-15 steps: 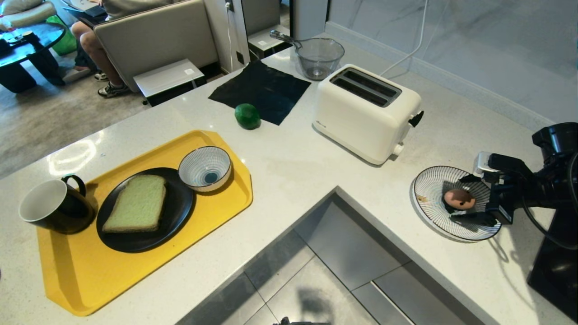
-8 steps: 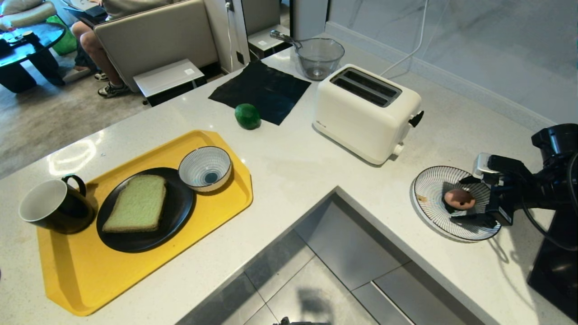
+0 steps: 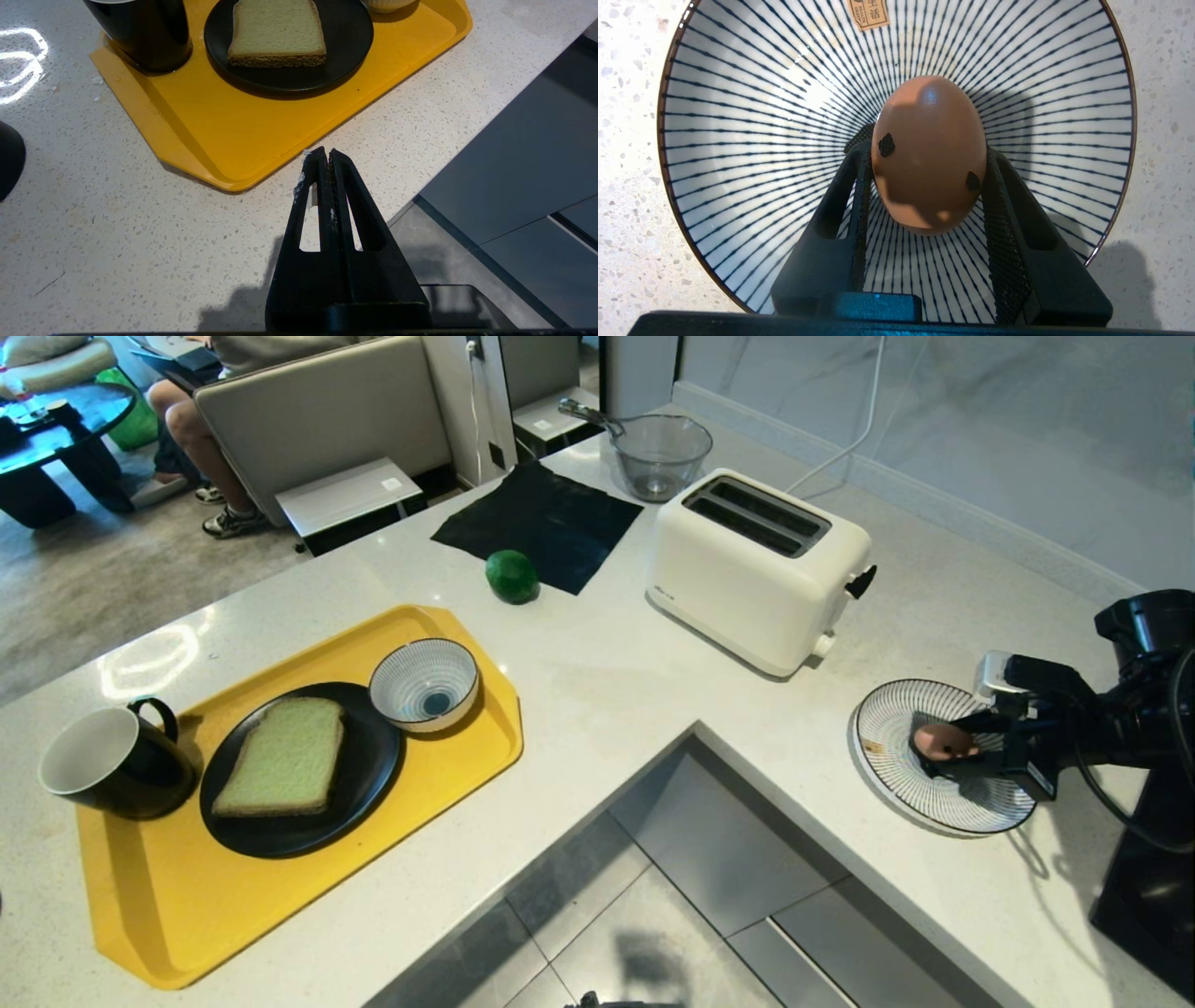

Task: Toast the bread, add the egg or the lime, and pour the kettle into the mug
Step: Pick up the egg

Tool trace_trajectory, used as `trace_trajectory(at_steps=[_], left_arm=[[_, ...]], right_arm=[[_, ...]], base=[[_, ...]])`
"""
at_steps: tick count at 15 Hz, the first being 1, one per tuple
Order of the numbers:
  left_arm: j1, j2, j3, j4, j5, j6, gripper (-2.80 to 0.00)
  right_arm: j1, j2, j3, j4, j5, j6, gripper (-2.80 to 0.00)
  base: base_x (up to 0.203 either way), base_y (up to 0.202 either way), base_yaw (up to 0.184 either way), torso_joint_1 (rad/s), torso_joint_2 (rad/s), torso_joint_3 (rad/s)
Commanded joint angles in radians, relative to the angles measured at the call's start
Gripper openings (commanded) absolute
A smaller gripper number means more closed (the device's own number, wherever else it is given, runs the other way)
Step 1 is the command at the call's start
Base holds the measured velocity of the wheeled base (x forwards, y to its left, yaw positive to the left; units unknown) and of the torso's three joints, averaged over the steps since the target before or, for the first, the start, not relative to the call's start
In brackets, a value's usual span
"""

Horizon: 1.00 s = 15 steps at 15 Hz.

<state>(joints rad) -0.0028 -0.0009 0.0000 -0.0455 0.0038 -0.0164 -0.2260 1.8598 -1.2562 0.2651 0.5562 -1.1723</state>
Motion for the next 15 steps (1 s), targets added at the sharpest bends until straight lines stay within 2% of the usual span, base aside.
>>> trace_trajectory(at_steps=[1, 9, 15], left_arm=[[0.000, -0.001, 0.017, 0.000, 0.001, 0.000, -2.80], [0.000, -0.001, 0.017, 0.000, 0.001, 0.000, -2.80], [0.000, -0.001, 0.017, 0.000, 0.001, 0.000, -2.80]], right_arm=[[0.004, -0.001, 0.003, 0.002, 0.004, -0.007, -2.80], [-0.003, -0.005, 0.000, 0.002, 0.005, -0.004, -2.80], [-0.043, -0.038, 0.006, 0.005, 0.013, 0.021, -2.80]], base=[[0.000, 0.000, 0.000, 0.000, 0.00, 0.000], [0.000, 0.000, 0.000, 0.000, 0.00, 0.000], [0.000, 0.000, 0.000, 0.000, 0.00, 0.000]])
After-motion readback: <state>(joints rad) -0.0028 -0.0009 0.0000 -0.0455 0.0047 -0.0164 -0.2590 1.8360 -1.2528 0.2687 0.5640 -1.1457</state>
